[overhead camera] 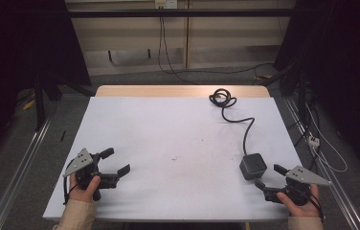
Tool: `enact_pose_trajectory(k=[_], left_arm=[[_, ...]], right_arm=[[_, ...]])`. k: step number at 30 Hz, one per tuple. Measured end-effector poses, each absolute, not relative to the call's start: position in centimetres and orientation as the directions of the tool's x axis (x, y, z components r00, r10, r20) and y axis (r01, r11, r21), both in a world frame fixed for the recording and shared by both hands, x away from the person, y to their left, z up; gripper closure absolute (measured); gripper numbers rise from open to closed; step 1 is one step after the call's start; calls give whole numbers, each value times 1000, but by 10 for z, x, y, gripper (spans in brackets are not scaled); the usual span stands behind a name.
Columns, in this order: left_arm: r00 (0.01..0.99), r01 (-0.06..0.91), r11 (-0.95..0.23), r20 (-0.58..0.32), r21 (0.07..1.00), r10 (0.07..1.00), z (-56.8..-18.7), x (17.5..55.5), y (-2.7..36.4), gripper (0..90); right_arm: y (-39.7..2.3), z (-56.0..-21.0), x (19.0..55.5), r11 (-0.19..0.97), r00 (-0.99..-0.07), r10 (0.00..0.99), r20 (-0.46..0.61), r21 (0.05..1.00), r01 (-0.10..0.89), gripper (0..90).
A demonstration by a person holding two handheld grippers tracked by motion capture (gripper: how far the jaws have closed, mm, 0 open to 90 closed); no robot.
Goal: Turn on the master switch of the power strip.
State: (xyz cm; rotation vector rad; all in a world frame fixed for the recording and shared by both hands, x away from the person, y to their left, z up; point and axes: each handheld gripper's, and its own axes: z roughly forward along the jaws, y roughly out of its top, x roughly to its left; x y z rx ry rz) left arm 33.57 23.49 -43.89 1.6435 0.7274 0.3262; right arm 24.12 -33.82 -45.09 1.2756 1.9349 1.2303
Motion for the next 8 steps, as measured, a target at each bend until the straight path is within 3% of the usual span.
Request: enact_pose_trajectory(k=[8], left_arm=[[757, 282, -52, -189, 958, 626, -439, 336, 235, 39]], right_arm=[[-338, -451, 242, 150, -427, 902, 60, 885, 441, 87]])
